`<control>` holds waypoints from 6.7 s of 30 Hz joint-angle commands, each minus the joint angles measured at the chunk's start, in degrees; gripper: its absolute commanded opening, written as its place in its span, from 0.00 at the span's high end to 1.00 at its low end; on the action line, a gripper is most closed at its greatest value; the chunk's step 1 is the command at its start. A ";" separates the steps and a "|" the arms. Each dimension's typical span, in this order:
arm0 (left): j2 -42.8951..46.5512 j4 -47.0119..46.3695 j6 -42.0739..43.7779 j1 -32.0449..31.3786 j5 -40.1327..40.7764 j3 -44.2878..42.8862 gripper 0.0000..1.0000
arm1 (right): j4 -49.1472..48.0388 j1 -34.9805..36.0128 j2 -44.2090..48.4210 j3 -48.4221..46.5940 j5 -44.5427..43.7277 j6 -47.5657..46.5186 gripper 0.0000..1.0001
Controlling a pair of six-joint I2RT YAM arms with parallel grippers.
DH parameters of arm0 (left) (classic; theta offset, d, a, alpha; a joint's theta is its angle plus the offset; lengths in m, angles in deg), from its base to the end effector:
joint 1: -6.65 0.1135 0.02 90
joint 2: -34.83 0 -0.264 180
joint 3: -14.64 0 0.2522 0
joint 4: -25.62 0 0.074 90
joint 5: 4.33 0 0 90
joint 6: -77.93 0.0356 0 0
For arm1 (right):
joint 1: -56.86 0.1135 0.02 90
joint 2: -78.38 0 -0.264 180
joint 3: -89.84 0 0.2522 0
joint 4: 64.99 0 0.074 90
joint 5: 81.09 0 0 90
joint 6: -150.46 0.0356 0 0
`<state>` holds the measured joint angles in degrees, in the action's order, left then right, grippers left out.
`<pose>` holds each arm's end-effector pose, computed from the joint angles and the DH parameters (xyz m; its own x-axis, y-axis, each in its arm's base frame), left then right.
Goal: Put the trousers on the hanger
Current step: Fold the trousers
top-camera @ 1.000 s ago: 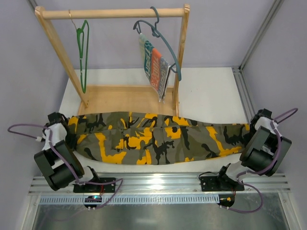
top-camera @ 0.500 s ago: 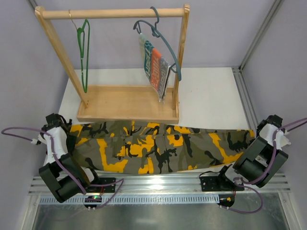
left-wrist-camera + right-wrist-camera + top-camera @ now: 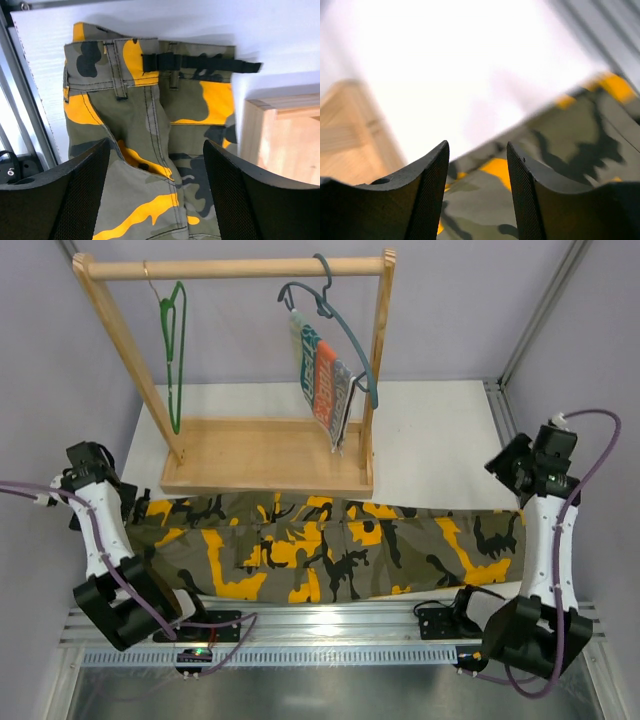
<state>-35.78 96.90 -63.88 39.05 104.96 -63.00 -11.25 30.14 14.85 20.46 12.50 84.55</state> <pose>0.1874 0.1329 0.2965 0.0226 -0.8643 -0.5025 -0.9853 0.0658 -0.1575 0.2035 -0.0999 0.2943 -0.4371 0.6761 -0.5932 0.6459 0.6949 0.3161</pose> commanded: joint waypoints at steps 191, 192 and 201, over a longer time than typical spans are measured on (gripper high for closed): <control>-1.38 -16.30 4.88 0.38 2.75 16.08 0.41 | -23.11 71.28 -19.53 -8.28 14.34 -19.61 0.54; -0.85 -15.51 5.05 0.47 3.99 15.63 0.42 | -23.03 71.19 -19.27 -8.19 14.25 -19.53 0.54; -8.48 -26.14 7.52 -0.06 -20.77 8.60 0.56 | -22.94 71.19 -17.07 -6.96 14.07 -19.79 0.54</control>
<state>-40.70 77.32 -57.46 39.36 95.91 -50.49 -32.12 101.26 -4.47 12.57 27.04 64.90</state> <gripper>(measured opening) 0.463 0.456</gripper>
